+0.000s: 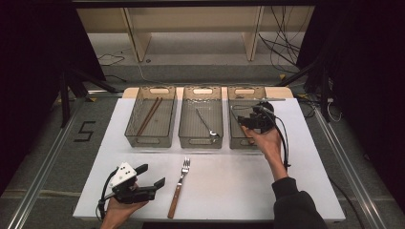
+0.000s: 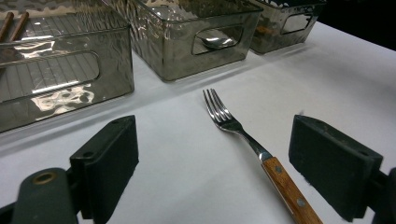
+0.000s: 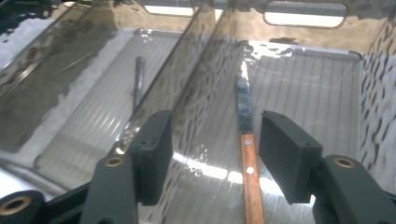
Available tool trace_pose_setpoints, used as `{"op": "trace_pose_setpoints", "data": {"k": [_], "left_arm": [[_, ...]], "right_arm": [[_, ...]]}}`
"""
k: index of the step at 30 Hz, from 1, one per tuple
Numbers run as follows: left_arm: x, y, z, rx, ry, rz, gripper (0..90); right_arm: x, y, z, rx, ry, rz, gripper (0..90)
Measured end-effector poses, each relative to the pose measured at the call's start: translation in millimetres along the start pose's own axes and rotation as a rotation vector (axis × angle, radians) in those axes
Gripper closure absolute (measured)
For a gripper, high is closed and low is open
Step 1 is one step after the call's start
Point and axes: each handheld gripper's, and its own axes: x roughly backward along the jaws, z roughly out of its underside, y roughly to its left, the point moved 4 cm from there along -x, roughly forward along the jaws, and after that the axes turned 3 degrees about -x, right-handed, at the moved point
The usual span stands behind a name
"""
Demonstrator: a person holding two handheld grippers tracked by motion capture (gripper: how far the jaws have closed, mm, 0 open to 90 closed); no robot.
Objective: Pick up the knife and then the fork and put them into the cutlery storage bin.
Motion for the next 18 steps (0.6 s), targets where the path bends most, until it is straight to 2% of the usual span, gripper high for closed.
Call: {"op": "trace_pose_setpoints", "data": {"k": [4,8,15,18], "left_arm": [[-0.4,0.3,0.3,0.001,0.004,-0.002,15.6],[-0.6,-0.1,0.5,0.004,0.010,-0.001,15.6],[-3.2,-1.7,1.2,0.010,0.031,0.005,15.6],[-3.9,-4.6,0.4,0.025,0.034,0.017,15.6]], "right_arm": [[11.2,7.2,3.4,0.032,-0.016,-0.003,36.7],[25.4,16.3,13.1,0.068,-0.041,-0.042,34.2],[49.1,29.2,42.4,0.111,-0.072,-0.109,33.4],[55.8,33.9,56.7,0.126,-0.077,-0.133,33.4]]}}
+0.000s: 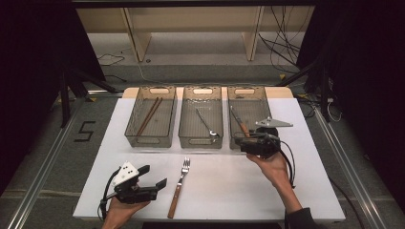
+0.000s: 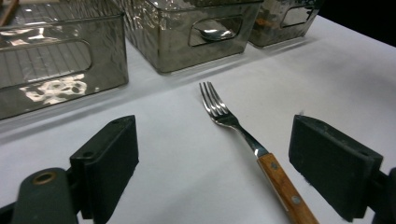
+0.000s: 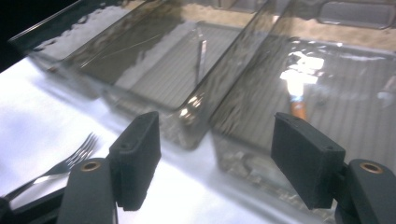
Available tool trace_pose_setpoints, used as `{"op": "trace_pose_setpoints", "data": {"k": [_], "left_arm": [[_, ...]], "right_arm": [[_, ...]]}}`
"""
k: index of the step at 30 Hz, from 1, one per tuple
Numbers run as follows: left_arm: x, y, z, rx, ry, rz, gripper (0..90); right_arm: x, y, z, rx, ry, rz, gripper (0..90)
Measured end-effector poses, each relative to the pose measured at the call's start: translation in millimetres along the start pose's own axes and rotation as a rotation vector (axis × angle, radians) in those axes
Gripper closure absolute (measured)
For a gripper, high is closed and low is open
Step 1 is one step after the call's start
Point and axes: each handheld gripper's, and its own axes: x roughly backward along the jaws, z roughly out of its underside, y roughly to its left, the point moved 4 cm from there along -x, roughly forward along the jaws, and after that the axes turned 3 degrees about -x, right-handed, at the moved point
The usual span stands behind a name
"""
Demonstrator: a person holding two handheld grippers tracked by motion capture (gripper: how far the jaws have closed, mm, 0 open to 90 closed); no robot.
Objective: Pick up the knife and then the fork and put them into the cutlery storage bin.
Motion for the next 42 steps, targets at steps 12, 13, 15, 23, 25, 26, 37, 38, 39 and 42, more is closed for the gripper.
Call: {"op": "trace_pose_setpoints", "data": {"k": [12,13,15,23,25,26,37,38,39,42], "left_arm": [[-8.7,-24.8,-1.4,-0.010,0.082,0.021,15.6],[-9.8,-27.9,-1.2,-0.010,0.089,0.024,15.6],[-12.0,-32.8,-0.4,-0.021,0.108,0.027,15.6],[-18.5,-40.8,2.8,-0.002,0.162,0.040,15.9],[-19.2,-41.1,3.3,0.001,0.173,0.040,16.1],[-19.9,-41.3,3.7,-0.001,0.177,0.037,16.1],[-26.3,-49.2,8.2,0.010,0.247,0.005,17.7],[-26.7,-49.7,8.8,0.007,0.254,0.005,18.0],[-27.3,-50.7,9.1,0.012,0.260,0.005,18.4],[-29.0,-52.6,10.3,0.014,0.271,0.004,20.4]], "right_arm": [[13.4,14.8,44.2,0.018,-0.006,-0.024,31.5],[14.1,16.6,46.7,0.024,-0.008,-0.024,31.5],[16.0,20.3,51.1,0.036,-0.013,-0.033,31.3],[26.8,27.8,63.6,0.043,-0.055,-0.056,31.3],[28.9,28.1,66.3,0.041,-0.062,-0.059,30.9],[29.9,28.4,67.6,0.037,-0.062,-0.062,30.5],[34.0,31.4,77.4,0.046,-0.060,-0.062,27.4],[34.2,31.8,78.0,0.045,-0.061,-0.063,27.4],[34.6,32.3,78.7,0.042,-0.057,-0.063,27.5],[34.3,33.1,80.6,0.045,-0.054,-0.064,27.5]]}}
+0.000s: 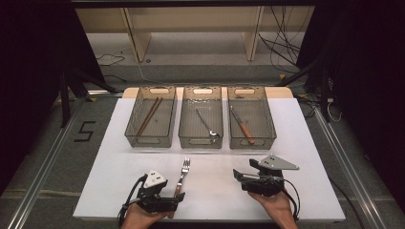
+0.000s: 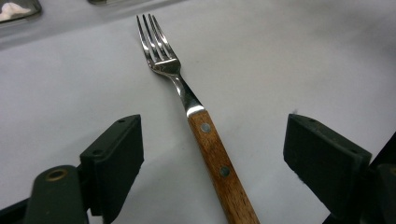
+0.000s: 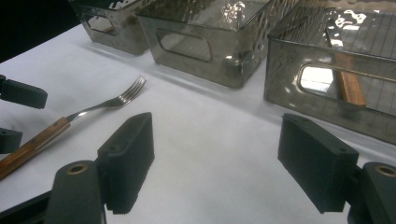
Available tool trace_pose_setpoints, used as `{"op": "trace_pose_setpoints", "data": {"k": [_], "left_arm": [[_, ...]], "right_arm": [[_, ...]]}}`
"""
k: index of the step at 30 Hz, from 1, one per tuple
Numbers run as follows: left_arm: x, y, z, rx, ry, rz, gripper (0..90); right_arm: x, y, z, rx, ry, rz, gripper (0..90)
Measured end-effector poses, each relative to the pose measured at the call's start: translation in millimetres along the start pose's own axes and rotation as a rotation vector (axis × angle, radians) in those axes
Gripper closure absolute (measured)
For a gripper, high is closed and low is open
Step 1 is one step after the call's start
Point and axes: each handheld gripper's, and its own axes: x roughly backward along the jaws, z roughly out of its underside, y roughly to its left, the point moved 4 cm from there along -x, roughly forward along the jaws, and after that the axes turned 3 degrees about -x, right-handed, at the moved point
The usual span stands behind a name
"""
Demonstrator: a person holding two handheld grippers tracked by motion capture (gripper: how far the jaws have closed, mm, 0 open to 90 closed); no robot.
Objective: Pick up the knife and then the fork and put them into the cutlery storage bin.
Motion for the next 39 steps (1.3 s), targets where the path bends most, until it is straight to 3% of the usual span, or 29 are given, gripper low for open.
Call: {"op": "trace_pose_setpoints", "data": {"k": [19,39], "left_arm": [[-7.6,0.2,2.3,-0.007,0.035,-0.029,41.5],[-21.4,-4.3,4.1,-0.047,0.071,-0.061,61.9]], "right_arm": [[1.8,11.3,8.0,0.004,0.014,-0.025,27.1],[1.4,15.5,9.0,0.005,0.017,-0.033,27.2]]}}
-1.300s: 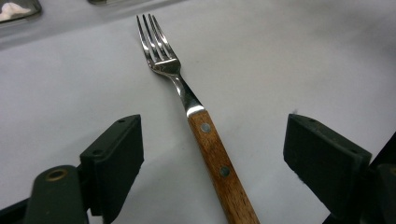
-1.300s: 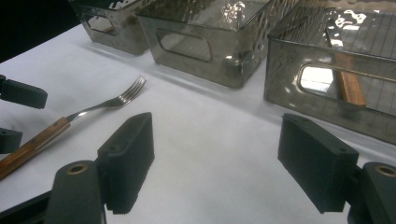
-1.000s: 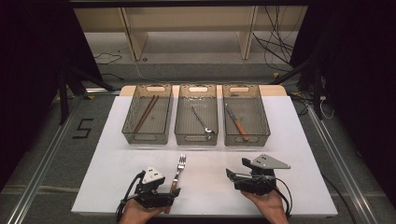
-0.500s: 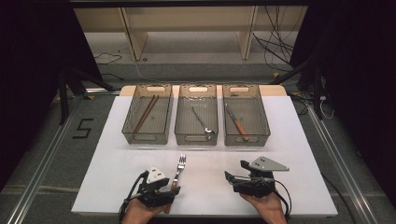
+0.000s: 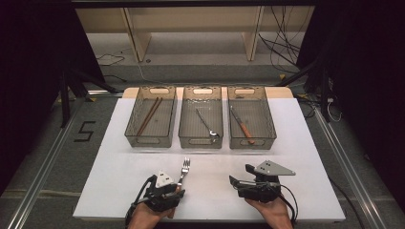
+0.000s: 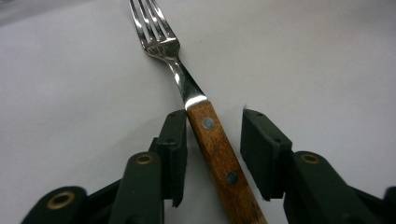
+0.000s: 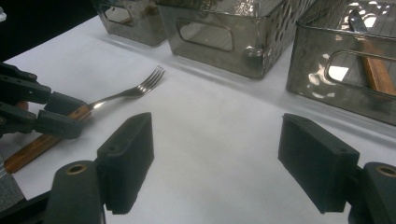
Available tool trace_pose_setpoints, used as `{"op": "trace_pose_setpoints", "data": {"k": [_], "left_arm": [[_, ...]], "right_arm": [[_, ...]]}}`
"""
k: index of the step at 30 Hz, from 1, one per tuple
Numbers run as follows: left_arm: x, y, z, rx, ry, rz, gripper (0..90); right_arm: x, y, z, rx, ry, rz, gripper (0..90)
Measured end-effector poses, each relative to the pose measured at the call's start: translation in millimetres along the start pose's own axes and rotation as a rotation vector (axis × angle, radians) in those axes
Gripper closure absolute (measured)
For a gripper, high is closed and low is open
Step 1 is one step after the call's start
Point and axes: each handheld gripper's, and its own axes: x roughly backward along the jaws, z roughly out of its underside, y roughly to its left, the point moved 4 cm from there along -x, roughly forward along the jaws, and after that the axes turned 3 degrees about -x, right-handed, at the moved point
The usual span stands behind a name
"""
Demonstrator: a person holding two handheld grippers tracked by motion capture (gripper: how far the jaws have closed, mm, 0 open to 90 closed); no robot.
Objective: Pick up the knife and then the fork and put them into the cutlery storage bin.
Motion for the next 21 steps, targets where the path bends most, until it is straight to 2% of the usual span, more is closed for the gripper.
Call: {"op": "trace_pose_setpoints", "data": {"k": [13,17,21], "left_arm": [[0.2,1.6,0.1,0.000,0.001,-0.006,66.5],[1.0,3.3,0.4,0.013,0.003,-0.004,68.4],[2.1,6.6,0.3,0.016,-0.004,-0.018,75.1]], "right_arm": [[0.5,0.1,0.1,0.000,-0.001,0.001,27.5],[0.6,0.1,0.2,0.001,-0.001,0.001,27.6],[0.5,-0.3,0.4,0.000,0.001,0.003,27.6]]}}
